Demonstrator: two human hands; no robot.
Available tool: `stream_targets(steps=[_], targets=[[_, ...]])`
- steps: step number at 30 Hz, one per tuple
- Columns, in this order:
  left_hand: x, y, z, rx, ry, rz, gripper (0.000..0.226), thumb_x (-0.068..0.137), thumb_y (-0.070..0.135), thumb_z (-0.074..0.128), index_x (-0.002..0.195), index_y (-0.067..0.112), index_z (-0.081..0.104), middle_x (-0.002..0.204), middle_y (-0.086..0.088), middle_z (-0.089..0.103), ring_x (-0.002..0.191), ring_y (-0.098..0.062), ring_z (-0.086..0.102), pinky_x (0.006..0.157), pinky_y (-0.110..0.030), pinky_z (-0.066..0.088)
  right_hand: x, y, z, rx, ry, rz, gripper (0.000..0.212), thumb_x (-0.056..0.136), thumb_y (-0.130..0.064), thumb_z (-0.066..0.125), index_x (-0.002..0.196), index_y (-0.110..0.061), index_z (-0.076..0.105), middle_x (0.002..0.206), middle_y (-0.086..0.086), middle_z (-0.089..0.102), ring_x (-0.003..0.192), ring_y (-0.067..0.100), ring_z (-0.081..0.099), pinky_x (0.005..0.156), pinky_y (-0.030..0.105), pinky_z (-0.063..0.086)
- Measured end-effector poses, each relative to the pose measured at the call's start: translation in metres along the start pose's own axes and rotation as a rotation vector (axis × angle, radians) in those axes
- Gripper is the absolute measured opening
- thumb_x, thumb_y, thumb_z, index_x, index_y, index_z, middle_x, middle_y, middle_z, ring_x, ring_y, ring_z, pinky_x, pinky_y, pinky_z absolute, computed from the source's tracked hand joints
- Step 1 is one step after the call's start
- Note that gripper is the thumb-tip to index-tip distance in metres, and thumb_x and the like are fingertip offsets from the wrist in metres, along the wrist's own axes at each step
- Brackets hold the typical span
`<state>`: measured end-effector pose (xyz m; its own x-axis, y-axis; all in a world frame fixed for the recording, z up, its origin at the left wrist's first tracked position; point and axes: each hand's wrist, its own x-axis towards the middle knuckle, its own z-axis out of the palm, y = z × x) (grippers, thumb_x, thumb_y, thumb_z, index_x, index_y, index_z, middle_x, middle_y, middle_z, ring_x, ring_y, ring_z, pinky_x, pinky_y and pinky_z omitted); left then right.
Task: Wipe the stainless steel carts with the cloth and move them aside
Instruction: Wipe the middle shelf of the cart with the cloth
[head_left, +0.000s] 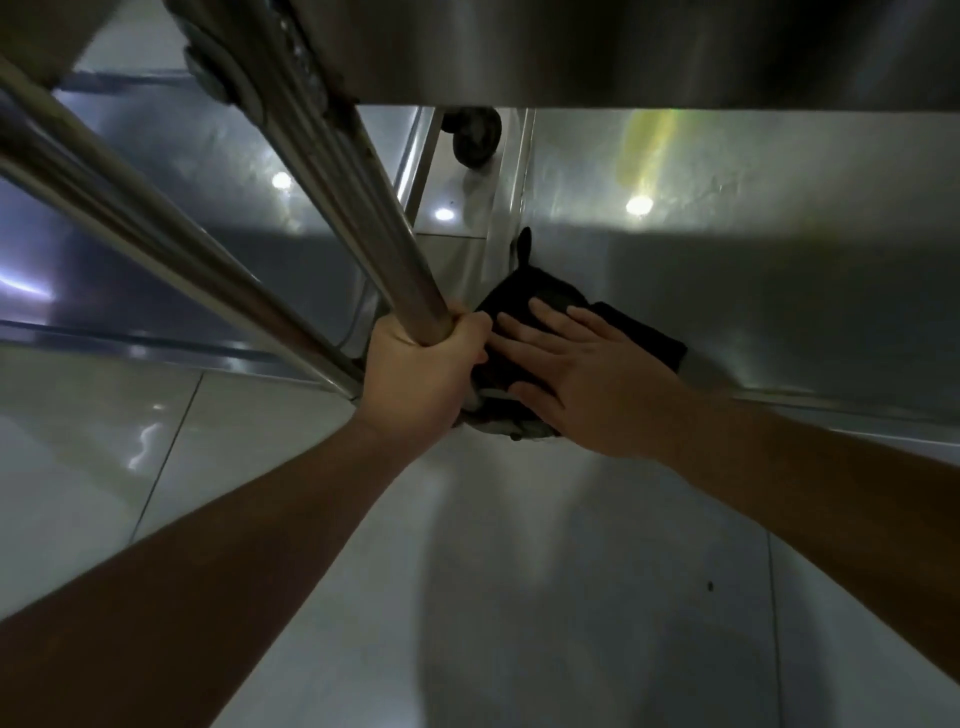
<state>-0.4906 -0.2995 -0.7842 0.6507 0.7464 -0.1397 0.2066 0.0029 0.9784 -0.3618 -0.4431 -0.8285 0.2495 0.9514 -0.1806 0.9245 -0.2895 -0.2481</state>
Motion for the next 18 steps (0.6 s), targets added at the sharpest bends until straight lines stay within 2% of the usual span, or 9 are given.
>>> stream_targets(steps=[3,5,6,9,10,12,14,16,18], targets=[[-0.002,0.001,0.001,0.043,0.027,0.006,0.027,0.09,0.011,0.072,0.062,0.01,0.067,0.068,-0.009,0.069,0.066,-0.014,0.066,0.065,-0.019,0.054,-0.02,0.014,0.002,-0.036,-0.005,-0.027,0.068,0.103,-0.064,0.008,0.166,-0.038,0.014,0.172,-0.016,0.011,0.161,0.013,-0.002,0.13,0.037,0.001],[-0.004,0.0,0.003,0.063,0.065,-0.009,0.025,0.089,0.016,0.073,0.075,-0.004,0.066,0.071,-0.008,0.065,0.066,-0.01,0.064,0.062,-0.016,0.052,-0.034,0.026,0.002,-0.037,0.005,-0.033,0.065,0.105,-0.062,0.016,0.165,-0.037,0.019,0.171,-0.017,0.014,0.16,0.012,0.001,0.129,0.035,0.0],[-0.005,-0.001,0.003,0.093,0.088,-0.026,0.026,0.088,0.021,0.075,0.085,-0.004,0.067,0.072,-0.003,0.065,0.066,-0.005,0.063,0.06,-0.013,0.05,-0.041,0.032,0.003,-0.034,0.014,-0.028,0.064,0.106,-0.061,0.02,0.165,-0.037,0.021,0.171,-0.017,0.015,0.16,0.011,0.003,0.129,0.035,0.002],[-0.009,-0.003,-0.003,0.234,0.053,-0.055,0.035,0.081,0.039,0.081,0.11,0.022,0.07,0.086,0.018,0.071,0.079,0.009,0.067,0.067,-0.005,0.048,-0.063,0.049,0.005,-0.029,0.029,-0.001,0.064,0.105,-0.06,0.022,0.165,-0.037,0.022,0.17,-0.017,0.015,0.16,0.011,0.005,0.13,0.037,0.003],[-0.011,-0.006,-0.006,0.328,0.028,-0.048,0.042,0.077,0.042,0.083,0.112,0.024,0.067,0.091,0.017,0.071,0.083,0.007,0.067,0.071,-0.008,0.051,-0.07,0.055,0.006,-0.032,0.028,0.007,0.064,0.105,-0.061,0.019,0.165,-0.037,0.02,0.17,-0.018,0.012,0.16,0.01,0.003,0.13,0.035,-0.001],[-0.018,-0.012,-0.009,0.505,0.046,-0.049,0.042,0.078,0.03,0.085,0.11,0.013,0.064,0.099,0.0,0.07,0.085,-0.012,0.068,0.076,-0.031,0.06,-0.084,0.069,0.005,-0.03,0.015,0.025,0.065,0.104,-0.062,0.016,0.165,-0.039,0.014,0.169,-0.021,0.004,0.158,0.006,-0.005,0.125,0.029,-0.013],[-0.03,-0.021,-0.009,0.603,0.098,-0.136,0.03,0.088,0.017,0.077,0.107,0.004,0.057,0.097,-0.015,0.062,0.082,-0.029,0.058,0.067,-0.044,0.053,-0.102,0.084,0.005,-0.012,0.022,0.038,0.066,0.104,-0.064,0.017,0.165,-0.04,0.014,0.167,-0.024,0.001,0.157,0.004,-0.007,0.123,0.025,-0.017],[-0.045,-0.031,-0.009,0.786,0.021,-0.275,0.016,0.095,0.013,0.067,0.098,0.005,0.054,0.083,-0.011,0.055,0.074,-0.029,0.053,0.058,-0.034,0.037,-0.122,0.101,0.005,0.002,0.031,0.054,0.066,0.103,-0.066,0.017,0.164,-0.041,0.017,0.166,-0.025,0.004,0.157,0.003,-0.005,0.124,0.026,-0.013],[-0.061,-0.036,-0.005,0.98,-0.182,-0.397,0.017,0.097,0.02,0.067,0.096,0.009,0.054,0.086,-0.007,0.058,0.073,-0.022,0.053,0.059,-0.031,0.035,-0.142,0.12,0.005,-0.002,0.028,0.08,0.065,0.103,-0.066,0.018,0.163,-0.044,0.015,0.167,-0.026,0.006,0.155,0.0,-0.008,0.124,0.027,-0.012]])
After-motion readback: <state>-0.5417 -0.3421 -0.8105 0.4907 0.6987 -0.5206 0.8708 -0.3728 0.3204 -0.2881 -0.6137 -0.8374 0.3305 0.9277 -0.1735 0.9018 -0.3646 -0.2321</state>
